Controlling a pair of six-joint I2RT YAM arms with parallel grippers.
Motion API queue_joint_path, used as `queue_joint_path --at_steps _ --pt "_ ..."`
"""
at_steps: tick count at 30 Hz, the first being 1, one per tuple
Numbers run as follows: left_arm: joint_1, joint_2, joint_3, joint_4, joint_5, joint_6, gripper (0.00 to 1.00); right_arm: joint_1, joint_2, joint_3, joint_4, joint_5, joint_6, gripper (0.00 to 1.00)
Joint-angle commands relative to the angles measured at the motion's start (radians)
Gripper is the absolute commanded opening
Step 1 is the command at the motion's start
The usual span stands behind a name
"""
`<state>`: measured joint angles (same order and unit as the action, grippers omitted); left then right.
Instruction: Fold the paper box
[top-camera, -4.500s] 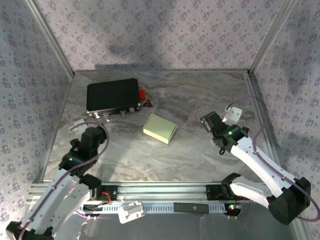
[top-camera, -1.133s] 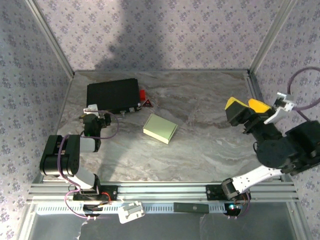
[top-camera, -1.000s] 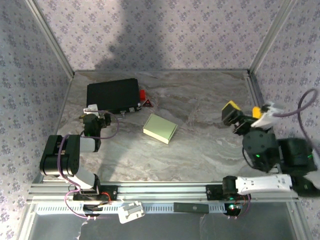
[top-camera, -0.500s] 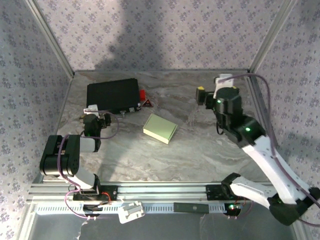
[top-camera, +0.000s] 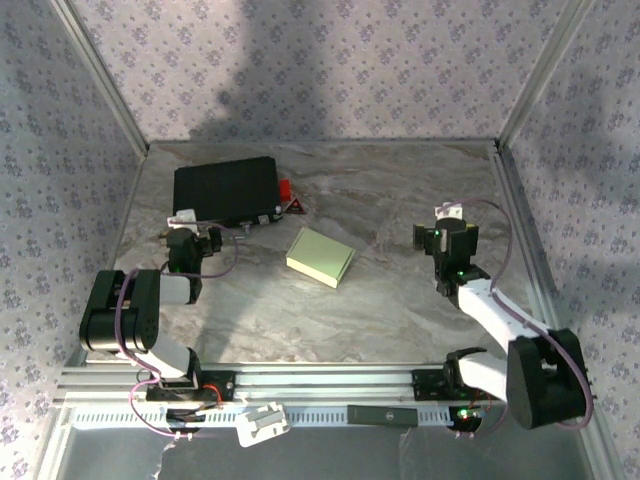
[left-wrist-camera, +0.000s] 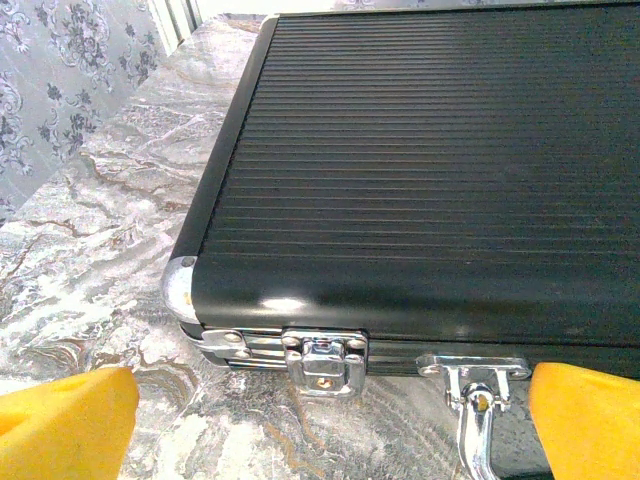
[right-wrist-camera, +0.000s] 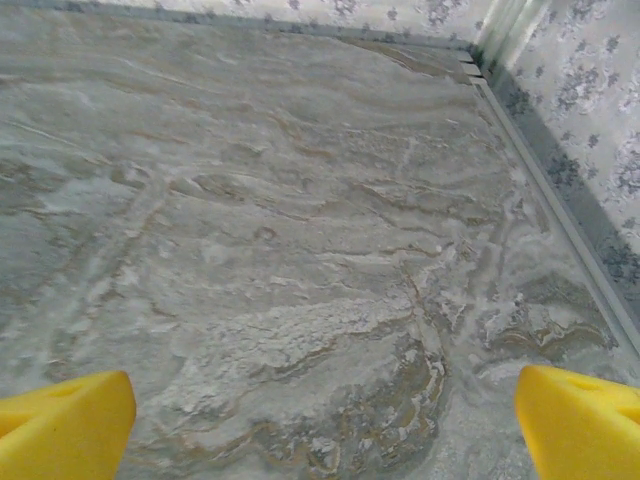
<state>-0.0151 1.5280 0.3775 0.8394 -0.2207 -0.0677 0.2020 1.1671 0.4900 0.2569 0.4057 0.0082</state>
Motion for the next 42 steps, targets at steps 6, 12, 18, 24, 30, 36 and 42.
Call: queue_joint_path --at_steps 6,12,18,24,30,36,42 --pt "0.001 0.006 0.017 0.012 0.003 0.013 1.00 0.029 0.203 -0.068 0.319 0.234 0.002 0.99" --pt "0.001 0.006 0.017 0.012 0.003 0.014 1.00 -0.081 0.271 -0.188 0.660 0.074 -0.005 0.98" --pt "0.001 0.005 0.017 0.012 0.003 0.015 1.00 -0.190 0.387 -0.225 0.852 -0.197 -0.028 0.99" --pt "0.001 0.005 0.018 0.012 0.003 0.014 1.00 -0.208 0.354 -0.145 0.639 -0.143 0.024 0.99" --pt "0.001 0.005 0.018 0.011 0.003 0.013 1.00 -0.182 0.354 -0.125 0.607 -0.101 0.004 0.99" --pt "0.001 0.006 0.018 0.012 0.003 0.014 1.00 -0.185 0.352 -0.123 0.601 -0.111 0.005 0.99" --pt "0.001 0.005 0.017 0.012 0.003 0.013 1.00 -0.185 0.353 -0.119 0.598 -0.112 0.006 0.99"
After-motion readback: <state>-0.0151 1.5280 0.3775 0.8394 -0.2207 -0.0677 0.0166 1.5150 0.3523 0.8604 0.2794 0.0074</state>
